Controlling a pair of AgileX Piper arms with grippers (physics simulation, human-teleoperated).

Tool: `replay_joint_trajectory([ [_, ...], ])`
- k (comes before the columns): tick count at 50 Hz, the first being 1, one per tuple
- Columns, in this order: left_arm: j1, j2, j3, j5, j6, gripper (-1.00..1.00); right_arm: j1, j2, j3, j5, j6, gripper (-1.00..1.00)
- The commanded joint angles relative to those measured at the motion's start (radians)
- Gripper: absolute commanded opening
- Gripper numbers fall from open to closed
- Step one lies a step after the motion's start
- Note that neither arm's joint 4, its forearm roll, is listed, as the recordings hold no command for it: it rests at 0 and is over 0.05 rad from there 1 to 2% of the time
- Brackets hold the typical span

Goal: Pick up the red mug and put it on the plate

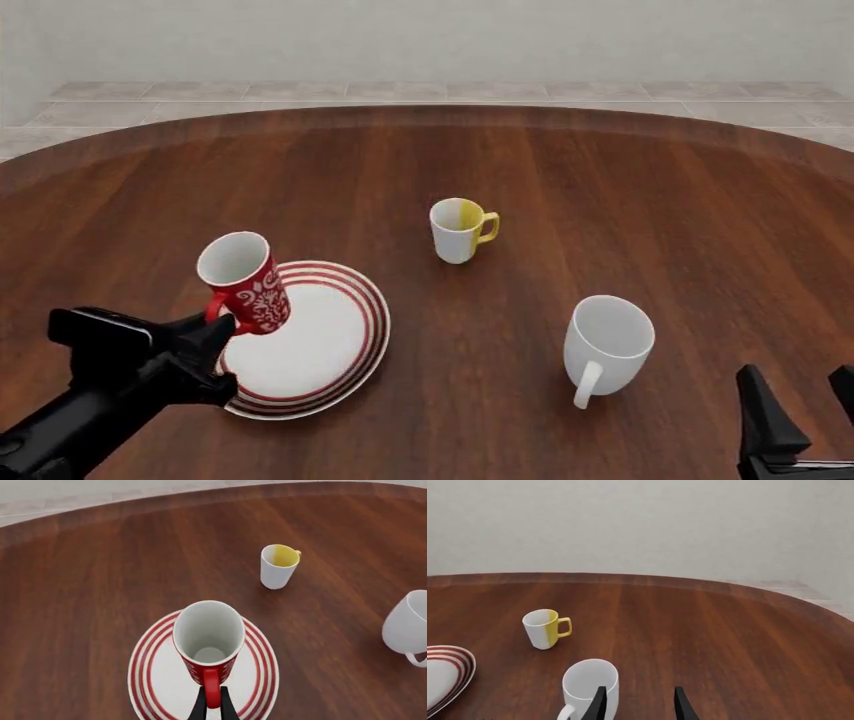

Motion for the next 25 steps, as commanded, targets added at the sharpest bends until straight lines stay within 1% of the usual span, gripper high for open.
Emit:
replay_joint_trajectory([
  [1,-0.006,0.087,0.011,-0.094,0.008,-1.0,0.0,0.001,-0.004,0.005,-0.003,1.0],
  [5,-0.011,0.1,0.012,-0.108,0.004,-1.0,0.0,0.002,-0.007,0.007,-0.003,1.0],
  [12,-0.02,0.154,0.033,-0.173,0.0,-1.0,0.001,0.004,-0.005,0.005,-0.003,1.0],
  [16,-0.016,0.146,0.021,-0.158,-0.002,-1.0,0.001,0.009,-0.005,0.002,-0.003,1.0],
  [25,-0.014,0.178,0.034,-0.197,0.0,-1.0,0.0,0.013,-0.001,-0.007,-0.003,1.0],
])
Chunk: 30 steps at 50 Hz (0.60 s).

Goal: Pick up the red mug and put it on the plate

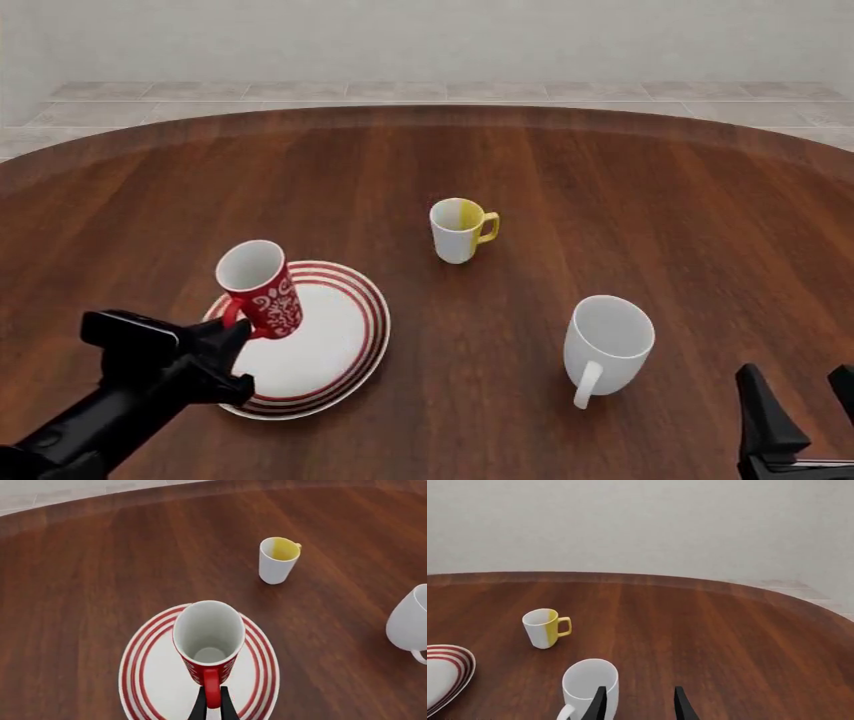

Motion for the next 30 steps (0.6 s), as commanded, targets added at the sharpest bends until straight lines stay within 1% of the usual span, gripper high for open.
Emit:
replay_joint_trajectory([
  [1,0.001,0.042,0.008,-0.05,0.005,-1.0,-0.001,0.003,0.003,-0.005,0.0,1.0],
  [6,0.001,0.038,0.014,-0.054,0.007,-1.0,0.0,0.001,0.006,-0.006,-0.002,1.0],
  [18,0.005,0.087,0.03,-0.109,0.008,-1.0,-0.001,-0.008,0.004,0.003,-0.003,1.0],
  [22,0.008,0.116,0.039,-0.143,0.013,-1.0,0.0,-0.007,0.009,-0.003,-0.003,1.0],
  [30,0.014,0.146,0.04,-0.17,0.015,-1.0,0.0,-0.003,-0.003,0.005,-0.003,1.0],
])
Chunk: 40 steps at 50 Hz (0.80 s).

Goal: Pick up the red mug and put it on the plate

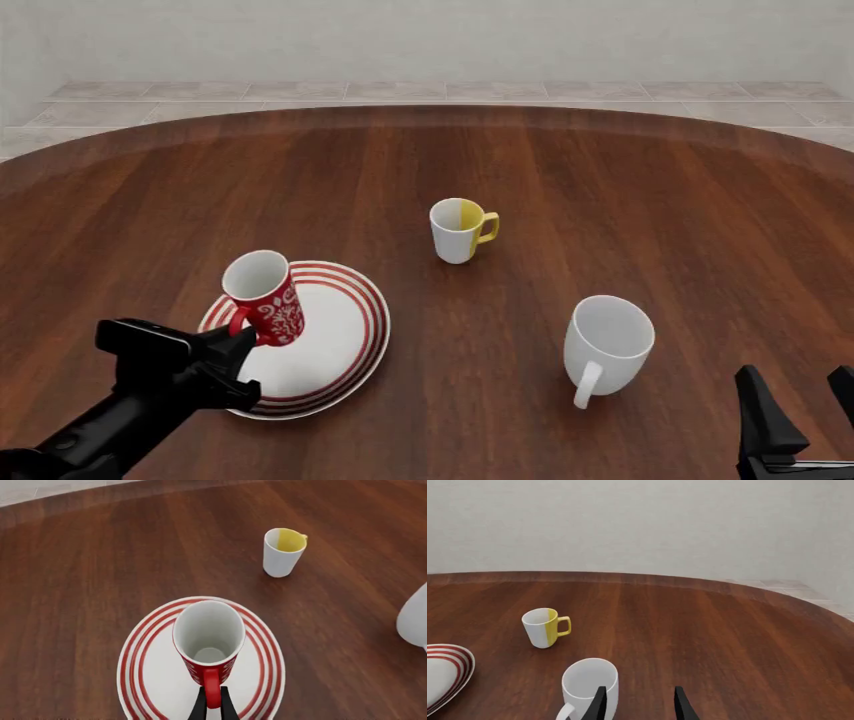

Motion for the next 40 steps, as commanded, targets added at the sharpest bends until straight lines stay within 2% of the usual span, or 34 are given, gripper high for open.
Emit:
replay_joint_trajectory([
  [1,0.006,0.052,0.006,-0.056,0.007,-1.0,0.0,0.002,-0.01,0.008,-0.001,1.0],
  [10,0.01,0.109,0.012,-0.11,0.007,-1.0,0.0,0.008,-0.014,0.008,-0.002,1.0],
  [40,0.012,0.139,0.013,-0.139,0.018,-1.0,-0.004,-0.002,-0.006,0.006,0.001,1.0],
])
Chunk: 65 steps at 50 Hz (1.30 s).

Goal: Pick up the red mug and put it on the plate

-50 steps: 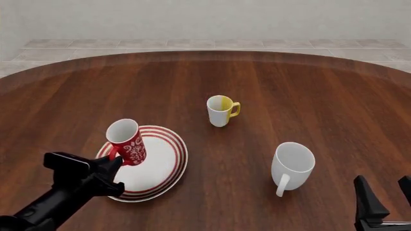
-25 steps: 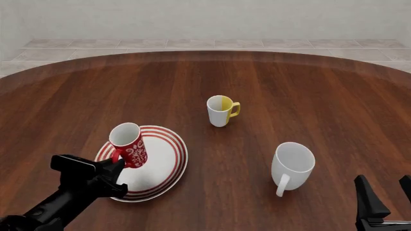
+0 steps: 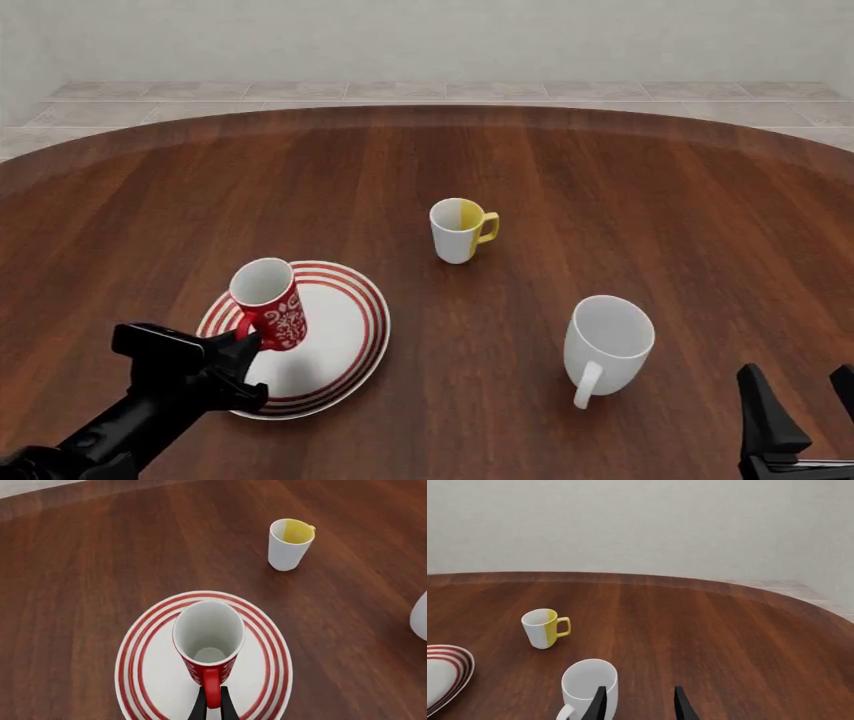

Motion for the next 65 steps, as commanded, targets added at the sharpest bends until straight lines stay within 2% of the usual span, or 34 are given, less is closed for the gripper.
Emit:
replay_joint_trajectory([
  [1,0.002,0.012,-0.004,-0.014,0.008,-1.0,-0.002,-0.002,0.002,0.0,0.002,1.0],
  [5,0.005,0.042,0.003,-0.047,0.011,-1.0,-0.002,-0.003,0.005,-0.002,0.002,1.0],
  [65,0.023,0.087,0.023,-0.103,0.028,-1.0,-0.004,-0.003,0.016,-0.016,0.002,1.0],
])
